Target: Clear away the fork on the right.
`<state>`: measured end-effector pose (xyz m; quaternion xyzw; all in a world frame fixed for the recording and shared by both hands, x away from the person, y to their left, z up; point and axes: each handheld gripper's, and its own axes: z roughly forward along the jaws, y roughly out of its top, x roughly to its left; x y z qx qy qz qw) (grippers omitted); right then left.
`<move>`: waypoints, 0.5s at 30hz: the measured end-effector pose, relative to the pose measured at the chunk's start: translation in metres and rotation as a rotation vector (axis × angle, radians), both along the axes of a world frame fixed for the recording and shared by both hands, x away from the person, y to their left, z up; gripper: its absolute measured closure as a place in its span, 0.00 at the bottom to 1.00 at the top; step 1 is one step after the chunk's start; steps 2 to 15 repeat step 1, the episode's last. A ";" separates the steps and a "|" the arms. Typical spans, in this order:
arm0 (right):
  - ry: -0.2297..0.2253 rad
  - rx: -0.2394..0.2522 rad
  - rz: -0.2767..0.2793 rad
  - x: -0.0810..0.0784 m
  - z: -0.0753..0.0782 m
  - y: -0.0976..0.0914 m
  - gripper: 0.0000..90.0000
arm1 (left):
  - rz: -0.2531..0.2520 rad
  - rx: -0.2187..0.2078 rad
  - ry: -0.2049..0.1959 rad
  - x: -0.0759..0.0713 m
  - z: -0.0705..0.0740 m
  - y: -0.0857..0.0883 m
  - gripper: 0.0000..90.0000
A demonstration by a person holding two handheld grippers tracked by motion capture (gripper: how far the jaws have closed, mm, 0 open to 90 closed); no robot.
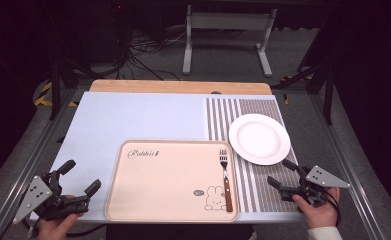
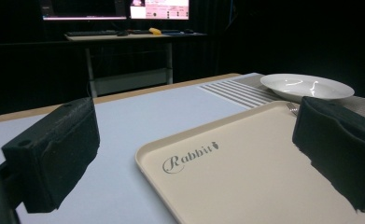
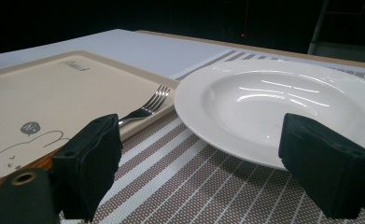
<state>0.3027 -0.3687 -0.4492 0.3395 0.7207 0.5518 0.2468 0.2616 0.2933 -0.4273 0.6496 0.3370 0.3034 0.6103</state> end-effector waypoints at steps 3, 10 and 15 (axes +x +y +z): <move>0.001 -0.001 0.001 0.000 0.000 0.000 0.16 | 0.000 0.003 0.000 0.000 0.000 0.000 0.02; 0.001 -0.001 0.001 0.000 0.000 0.000 0.16 | 0.000 0.003 0.000 0.000 0.000 0.000 0.02; 0.001 -0.001 0.001 0.000 0.000 0.000 0.16 | 0.000 0.003 0.000 0.000 0.000 0.000 0.02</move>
